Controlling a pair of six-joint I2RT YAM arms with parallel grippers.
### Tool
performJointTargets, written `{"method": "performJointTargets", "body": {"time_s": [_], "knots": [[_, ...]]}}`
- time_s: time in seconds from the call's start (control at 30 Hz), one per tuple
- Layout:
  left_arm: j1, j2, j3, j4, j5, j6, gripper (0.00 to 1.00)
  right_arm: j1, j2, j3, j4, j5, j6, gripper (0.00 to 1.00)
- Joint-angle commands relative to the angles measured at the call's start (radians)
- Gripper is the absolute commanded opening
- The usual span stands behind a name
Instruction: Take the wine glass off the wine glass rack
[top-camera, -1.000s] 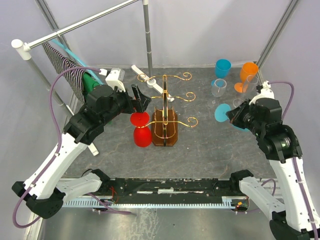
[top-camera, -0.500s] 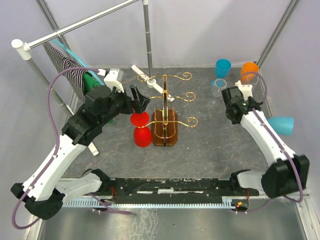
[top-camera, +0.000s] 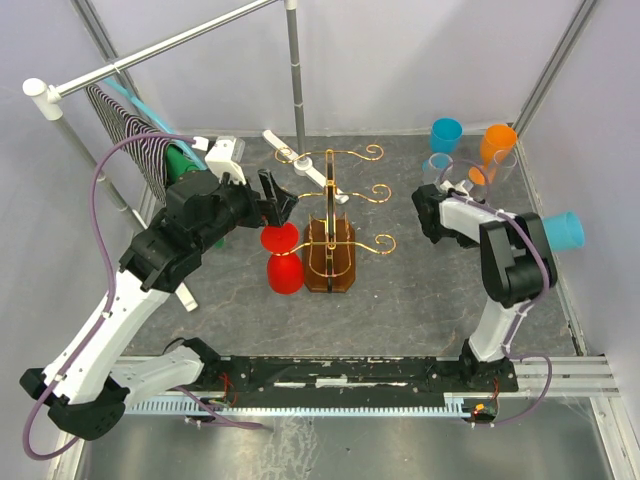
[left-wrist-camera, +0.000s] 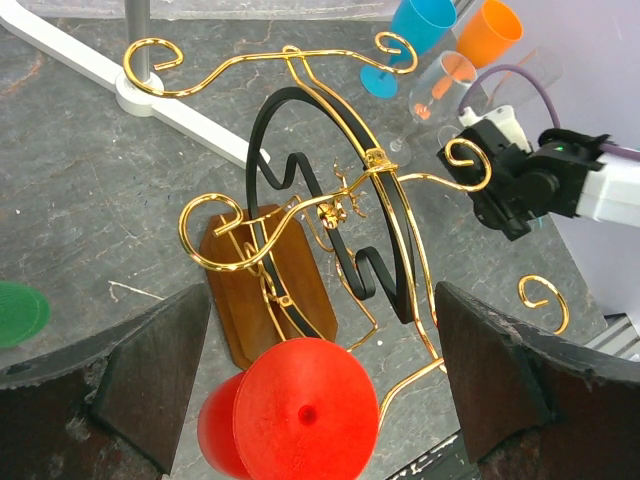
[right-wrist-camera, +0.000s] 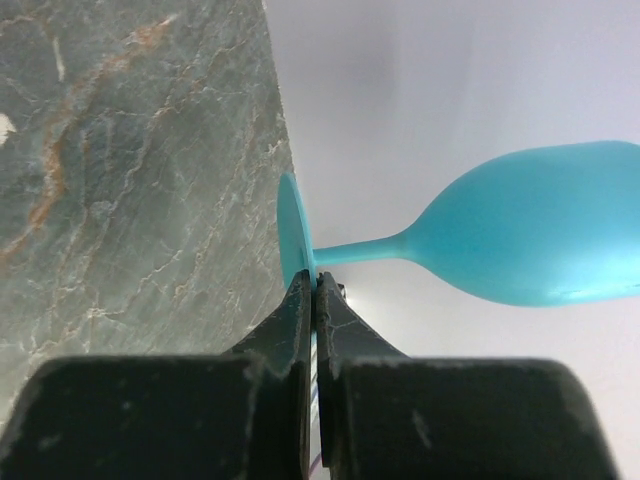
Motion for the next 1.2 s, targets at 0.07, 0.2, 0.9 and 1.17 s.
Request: {"method": "performJointTargets", "body": {"time_s": [0.07, 0.2, 0.9, 1.17], "knots": [[0.002, -0.02, 0.021, 0.014, -0.011, 0.035, 0.99, -0.002, 0.105, 0.055, -0.004, 0.081, 0.078, 0.01], [0.003, -0.026, 0.023, 0.01, -0.022, 0.041, 0.99, 0.012, 0.151, 0.048, 0.018, 0.098, 0.082, 0.0], [0.002, -0.011, 0.024, 0.013, -0.015, 0.043, 0.99, 0.065, 0.084, -0.029, 0.078, 0.1, 0.065, 0.01], [0.003, -0.015, 0.019, 0.017, -0.005, 0.037, 0.99, 0.106, 0.062, -0.059, 0.029, 0.111, 0.111, 0.0]]}}
